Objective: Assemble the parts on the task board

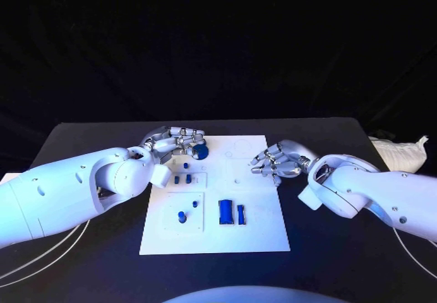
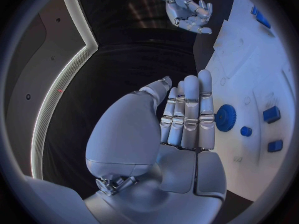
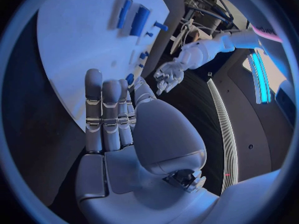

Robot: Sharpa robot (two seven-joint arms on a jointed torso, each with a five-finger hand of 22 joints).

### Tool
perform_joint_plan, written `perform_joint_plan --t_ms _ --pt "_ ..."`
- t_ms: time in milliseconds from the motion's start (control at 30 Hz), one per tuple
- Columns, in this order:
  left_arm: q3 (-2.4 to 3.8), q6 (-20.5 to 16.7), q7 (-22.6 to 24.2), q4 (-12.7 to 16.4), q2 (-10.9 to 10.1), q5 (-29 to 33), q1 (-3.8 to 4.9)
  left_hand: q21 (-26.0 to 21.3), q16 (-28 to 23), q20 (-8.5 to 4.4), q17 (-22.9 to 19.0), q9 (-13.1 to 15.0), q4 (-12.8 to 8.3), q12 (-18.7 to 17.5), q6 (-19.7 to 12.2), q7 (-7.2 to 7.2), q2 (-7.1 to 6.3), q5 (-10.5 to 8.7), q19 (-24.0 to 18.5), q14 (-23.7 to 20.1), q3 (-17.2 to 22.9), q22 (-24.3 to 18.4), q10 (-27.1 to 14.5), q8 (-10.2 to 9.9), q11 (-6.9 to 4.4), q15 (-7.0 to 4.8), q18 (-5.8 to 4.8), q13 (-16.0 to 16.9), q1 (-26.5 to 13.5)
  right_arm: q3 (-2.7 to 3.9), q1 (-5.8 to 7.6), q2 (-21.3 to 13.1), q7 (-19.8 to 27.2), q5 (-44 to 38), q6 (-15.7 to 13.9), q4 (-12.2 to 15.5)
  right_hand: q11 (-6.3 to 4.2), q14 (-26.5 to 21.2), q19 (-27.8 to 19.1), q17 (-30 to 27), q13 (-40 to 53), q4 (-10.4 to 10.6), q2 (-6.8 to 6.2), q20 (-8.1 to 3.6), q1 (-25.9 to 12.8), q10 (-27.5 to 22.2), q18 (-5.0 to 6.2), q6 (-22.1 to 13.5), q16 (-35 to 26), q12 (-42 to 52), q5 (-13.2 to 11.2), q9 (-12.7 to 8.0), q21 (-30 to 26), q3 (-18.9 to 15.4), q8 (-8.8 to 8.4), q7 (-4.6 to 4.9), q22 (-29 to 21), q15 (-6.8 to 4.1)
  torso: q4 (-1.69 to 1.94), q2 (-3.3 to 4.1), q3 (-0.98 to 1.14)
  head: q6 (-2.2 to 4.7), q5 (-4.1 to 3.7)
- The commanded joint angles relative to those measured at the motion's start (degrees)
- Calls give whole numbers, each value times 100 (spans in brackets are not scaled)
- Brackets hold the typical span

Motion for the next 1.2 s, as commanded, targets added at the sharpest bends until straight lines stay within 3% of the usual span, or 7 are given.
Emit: perform_joint_plan --t_ms 33,633,667,767,933,1000,1200 --pt "3 -118 281 -77 3 166 -40 -223 -245 35 -138 -6 20 23 -53 -1 11 3 -164 -176 -88 -158 -50 61 24 23 65 -25 -8 5 89 125 1316 1979 256 -416 121 -358 -244 -543 -626 -44 43 119 179 -259 24 -22 -894 -654 -88 -43 -656 62 -66 102 -438 126 -34 -120 -21 169 12" --pt "23 -692 1361 -983 258 688 -110 -2316 -3888 652 -1875 -87 213 -1071 -319 14 35 15 -1388 -702 -202 -2226 -128 -180 279 560 78 -506 150 70 220 992 2446 3925 593 -2339 493 -898 -324 -3169 -3832 -345 90 741 354 66 50 -69 -3945 -2252 -253 -859 -3713 587 -306 295 -2466 714 -38 -420 1 724 34" --pt "16 -443 913 -947 222 417 -105 -2846 -4187 209 -2175 -462 23 -1240 -1936 -325 241 -204 -2858 -2405 -773 -3056 -1945 -358 -14 308 -293 -864 -2362 67 217 958 2076 3561 369 -2289 246 -2939 -2192 -3442 -3942 -716 -331 397 -2176 -1829 -307 -1740 -4336 -2711 -492 -1097 -4036 612 -674 -45 -2856 547 -47 -367 -11 660 29" --pt "20 -512 935 -910 222 410 -118 -2846 -4319 152 -2272 -462 -10 -1305 -2257 -376 290 -226 -3143 -2742 -903 -3277 -2301 -412 -41 294 -293 -864 -2785 71 201 958 2110 3595 299 -2248 195 -3259 -2479 -3544 -4345 -716 -331 314 -2742 -2148 -307 -2030 -4336 -2711 -559 -1171 -4116 612 -674 -104 -2856 104 -33 -402 -3 685 30" --pt "39 -851 1045 -733 225 375 -184 -2846 -4449 0 -2393 -462 -419 -1727 -2845 -495 748 -680 -3674 -3359 -1115 -3596 -2958 -841 -135 -181 -360 -864 -3683 90 118 957 2274 3757 -40 -2047 105 -3973 -3135 -3657 -4345 -716 -331 181 -3681 -2819 -403 -2620 -4336 -2711 -656 -1264 -4238 612 -674 -225 -2856 104 35 -572 33 806 36" --pt "55 -1128 1135 -589 227 347 -238 -2846 -4514 -80 -2455 -462 -419 -1727 -3151 -557 748 -680 -3952 -3682 -1216 -3760 -3302 -841 -191 -181 -419 -864 -4147 105 51 957 2409 3890 -317 -1884 -339 -4346 -3475 -3715 -4345 -716 -331 113 -4170 -3167 -465 -2928 -4336 -2711 -705 -1313 -4302 612 -674 -288 -2856 104 86 -697 60 896 41" --pt "107 -2055 1435 -104 234 251 -418 -2846 -4631 -216 -2563 -462 -419 -1727 -3682 -665 748 -680 -4430 -4238 -1419 -4047 -3896 -841 -624 -181 -480 -864 -4950 157 -175 955 2859 4334 -1245 -1336 -339 -4994 -4069 -4209 -4345 -716 -331 -5 -5021 -3772 -526 -3464 -4336 -2711 -1121 -1725 -4411 612 -674 -398 -2856 104 154 -865 97 1015 47"
